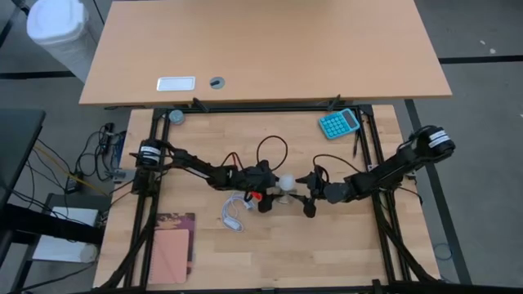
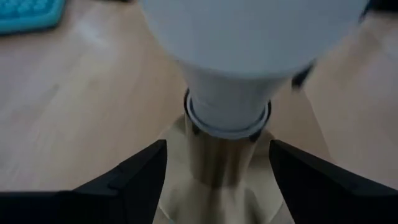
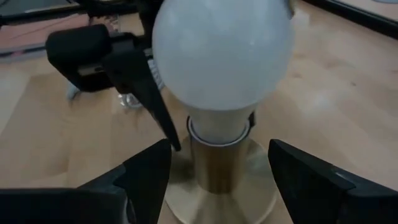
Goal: Screw lightbulb
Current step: Insert the lightbulb into the lamp socket
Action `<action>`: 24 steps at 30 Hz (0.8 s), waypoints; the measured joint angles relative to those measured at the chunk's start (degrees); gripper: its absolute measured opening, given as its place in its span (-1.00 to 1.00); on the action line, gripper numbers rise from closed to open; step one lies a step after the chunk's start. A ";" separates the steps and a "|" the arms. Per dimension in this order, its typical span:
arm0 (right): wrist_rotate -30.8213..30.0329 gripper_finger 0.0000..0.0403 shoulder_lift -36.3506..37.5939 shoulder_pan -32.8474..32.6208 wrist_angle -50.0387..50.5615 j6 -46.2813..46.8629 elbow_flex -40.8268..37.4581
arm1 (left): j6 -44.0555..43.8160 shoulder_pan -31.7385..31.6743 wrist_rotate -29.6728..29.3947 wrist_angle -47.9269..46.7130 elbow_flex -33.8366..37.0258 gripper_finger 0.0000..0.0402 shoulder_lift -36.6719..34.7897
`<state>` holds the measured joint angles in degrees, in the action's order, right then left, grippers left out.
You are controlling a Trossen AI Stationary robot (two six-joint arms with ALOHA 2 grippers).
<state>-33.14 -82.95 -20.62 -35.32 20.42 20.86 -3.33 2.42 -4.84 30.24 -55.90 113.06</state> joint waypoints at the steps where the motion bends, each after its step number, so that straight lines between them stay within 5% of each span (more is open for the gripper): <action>1: 0.03 0.35 -1.24 0.04 -1.27 -0.29 0.00 | 0.00 0.00 -0.02 0.70 0.00 0.43 0.00; 8: -0.26 0.35 -5.93 0.95 -10.60 -2.86 0.00 | -0.05 0.64 0.20 3.44 -0.04 0.34 2.04; 24: 1.35 0.35 -6.00 2.05 -11.85 -2.96 0.00 | 0.33 1.73 -4.97 12.12 -0.11 0.09 5.95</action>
<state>-31.79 -88.95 -18.57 -47.17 17.46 20.86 -3.01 4.14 -9.82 42.36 -56.01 119.00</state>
